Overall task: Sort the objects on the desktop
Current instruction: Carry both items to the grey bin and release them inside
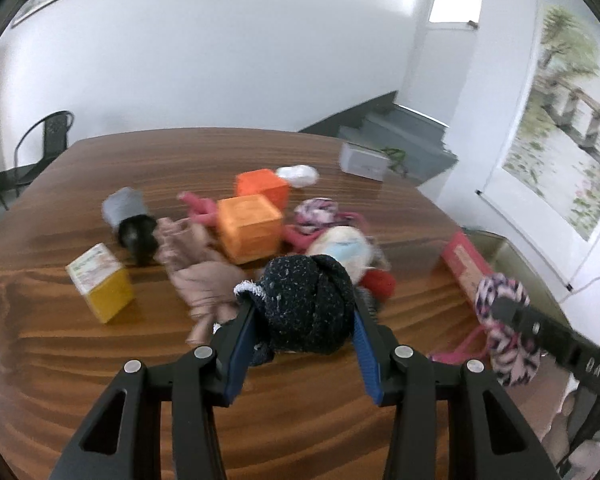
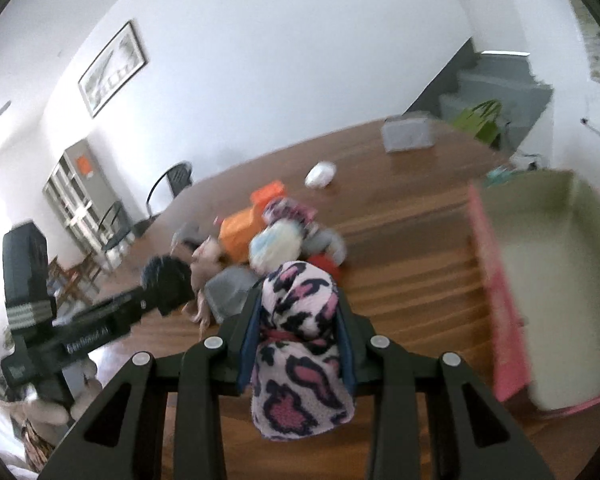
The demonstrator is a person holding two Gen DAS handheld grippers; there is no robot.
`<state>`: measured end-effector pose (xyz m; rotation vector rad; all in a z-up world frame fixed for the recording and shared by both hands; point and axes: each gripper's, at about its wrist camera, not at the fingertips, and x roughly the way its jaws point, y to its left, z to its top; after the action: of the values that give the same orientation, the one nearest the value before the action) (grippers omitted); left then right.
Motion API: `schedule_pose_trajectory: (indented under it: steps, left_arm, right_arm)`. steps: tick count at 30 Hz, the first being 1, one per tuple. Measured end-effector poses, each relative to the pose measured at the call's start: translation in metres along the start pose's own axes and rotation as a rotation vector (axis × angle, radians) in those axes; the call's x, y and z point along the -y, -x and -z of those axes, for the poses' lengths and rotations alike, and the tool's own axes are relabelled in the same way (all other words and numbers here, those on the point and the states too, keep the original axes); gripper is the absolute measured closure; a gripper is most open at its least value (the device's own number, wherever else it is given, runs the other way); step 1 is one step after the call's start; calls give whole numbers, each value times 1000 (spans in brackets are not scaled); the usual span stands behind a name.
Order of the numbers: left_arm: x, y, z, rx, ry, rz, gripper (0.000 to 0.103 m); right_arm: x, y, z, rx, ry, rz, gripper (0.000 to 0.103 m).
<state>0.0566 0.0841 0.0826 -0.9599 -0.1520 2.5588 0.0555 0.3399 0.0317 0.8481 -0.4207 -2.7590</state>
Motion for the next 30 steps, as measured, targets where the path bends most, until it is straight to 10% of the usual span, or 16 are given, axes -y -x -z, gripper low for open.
schedule_pose_trajectory:
  steps: [16,30]
  left_arm:
    - [111,-18,-16,-23,-161,124,55]
    - [199,-44,-21,-62,-276,220,55]
  right_arm:
    - [108,101,-32,242,-148,300,66]
    - [181,108,-25,192,-236,421,63]
